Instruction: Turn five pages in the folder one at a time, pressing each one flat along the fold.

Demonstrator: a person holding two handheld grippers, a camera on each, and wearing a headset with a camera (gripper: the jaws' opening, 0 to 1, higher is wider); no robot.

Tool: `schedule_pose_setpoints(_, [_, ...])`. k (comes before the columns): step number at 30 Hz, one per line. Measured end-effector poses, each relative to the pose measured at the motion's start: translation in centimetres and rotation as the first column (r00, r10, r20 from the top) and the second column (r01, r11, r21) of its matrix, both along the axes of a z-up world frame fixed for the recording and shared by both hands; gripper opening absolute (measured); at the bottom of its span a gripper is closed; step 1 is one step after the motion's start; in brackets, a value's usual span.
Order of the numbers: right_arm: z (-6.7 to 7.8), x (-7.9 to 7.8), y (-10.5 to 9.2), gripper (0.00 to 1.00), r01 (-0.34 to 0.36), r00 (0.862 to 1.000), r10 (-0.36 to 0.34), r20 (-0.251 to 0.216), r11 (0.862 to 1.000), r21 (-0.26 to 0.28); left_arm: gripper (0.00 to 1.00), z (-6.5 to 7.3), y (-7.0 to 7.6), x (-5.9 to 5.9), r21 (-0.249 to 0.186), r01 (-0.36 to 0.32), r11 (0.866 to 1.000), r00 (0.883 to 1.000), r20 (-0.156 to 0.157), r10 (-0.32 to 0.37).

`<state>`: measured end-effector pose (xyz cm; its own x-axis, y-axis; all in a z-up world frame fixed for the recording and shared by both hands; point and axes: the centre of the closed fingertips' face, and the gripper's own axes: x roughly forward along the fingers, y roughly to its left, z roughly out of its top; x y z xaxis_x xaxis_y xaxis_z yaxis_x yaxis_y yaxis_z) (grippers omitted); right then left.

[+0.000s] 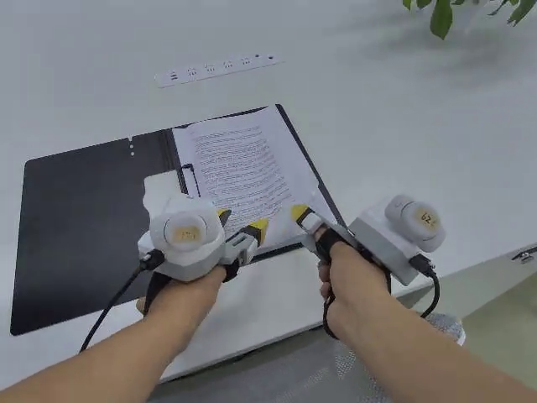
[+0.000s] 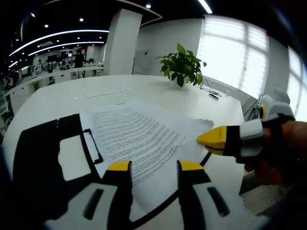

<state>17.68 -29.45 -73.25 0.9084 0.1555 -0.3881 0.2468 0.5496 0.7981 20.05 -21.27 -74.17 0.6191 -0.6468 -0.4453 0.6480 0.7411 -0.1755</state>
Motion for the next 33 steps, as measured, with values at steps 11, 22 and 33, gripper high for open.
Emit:
schedule_pose_setpoints(11, [3.9,0.4,2.2,0.0,-0.049,0.994,0.052,0.091,0.998,-0.03,0.4,3.6,6.1,-0.5,-0.013,-0.057,0.998,0.994,0.088,0.058])
schedule_pose_setpoints(22, [7.1,0.8,7.6,0.0,-0.178,0.968,0.193,0.16,0.979,-0.103,0.4,6.8,11.7,-0.3,-0.032,-0.107,0.994,0.98,0.168,0.111])
schedule_pose_setpoints(33, [8.3,1.3,14.7,0.0,-0.299,0.93,0.321,0.18,0.944,-0.138,0.4,8.6,17.2,-0.5,-0.072,-0.162,0.984,0.964,0.202,0.173])
